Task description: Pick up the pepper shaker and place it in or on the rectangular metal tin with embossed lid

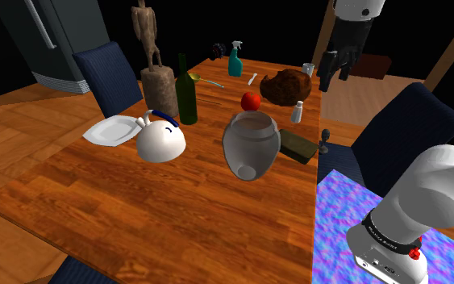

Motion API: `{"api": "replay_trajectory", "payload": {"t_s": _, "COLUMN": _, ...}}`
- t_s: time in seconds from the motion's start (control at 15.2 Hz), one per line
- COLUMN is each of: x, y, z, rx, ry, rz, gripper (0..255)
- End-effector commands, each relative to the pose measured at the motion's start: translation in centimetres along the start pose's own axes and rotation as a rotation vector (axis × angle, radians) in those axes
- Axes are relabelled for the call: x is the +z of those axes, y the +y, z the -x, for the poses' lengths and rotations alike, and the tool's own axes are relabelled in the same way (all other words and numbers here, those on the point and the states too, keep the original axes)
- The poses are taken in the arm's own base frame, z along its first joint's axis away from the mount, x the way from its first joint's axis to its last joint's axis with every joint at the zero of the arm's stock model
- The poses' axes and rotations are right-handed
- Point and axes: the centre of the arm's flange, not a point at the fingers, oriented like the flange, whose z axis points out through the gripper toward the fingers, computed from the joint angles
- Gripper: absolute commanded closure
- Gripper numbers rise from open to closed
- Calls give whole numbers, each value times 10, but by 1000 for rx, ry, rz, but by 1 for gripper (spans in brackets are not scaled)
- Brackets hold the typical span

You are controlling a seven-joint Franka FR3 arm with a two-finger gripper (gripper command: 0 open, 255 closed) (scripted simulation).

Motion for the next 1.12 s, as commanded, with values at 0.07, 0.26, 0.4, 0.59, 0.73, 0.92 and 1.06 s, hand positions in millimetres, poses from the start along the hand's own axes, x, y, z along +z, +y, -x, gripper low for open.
{"api": "replay_trajectory", "payload": {"t_s": 0.07, "x": 6, "y": 10, "z": -8, "rx": -5, "ry": -5, "rz": -6, "gripper": 0}}
{"api": "replay_trajectory", "payload": {"t_s": 0.26, "x": 26, "y": 39, "z": -32, "rx": -18, "ry": -18, "rz": -22, "gripper": 0}}
{"api": "replay_trajectory", "payload": {"t_s": 0.4, "x": 40, "y": 58, "z": -48, "rx": -28, "ry": -27, "rz": -34, "gripper": 0}}
{"api": "replay_trajectory", "payload": {"t_s": 0.59, "x": 61, "y": 86, "z": -72, "rx": -41, "ry": -41, "rz": -51, "gripper": 0}}
{"api": "replay_trajectory", "payload": {"t_s": 0.73, "x": 75, "y": 104, "z": -89, "rx": -51, "ry": -50, "rz": -62, "gripper": 0}}
{"api": "replay_trajectory", "payload": {"t_s": 0.92, "x": 97, "y": 131, "z": -113, "rx": -65, "ry": -64, "rz": -79, "gripper": 0}}
{"api": "replay_trajectory", "payload": {"t_s": 1.06, "x": 113, "y": 148, "z": -129, "rx": -74, "ry": -73, "rz": -90, "gripper": 0}}
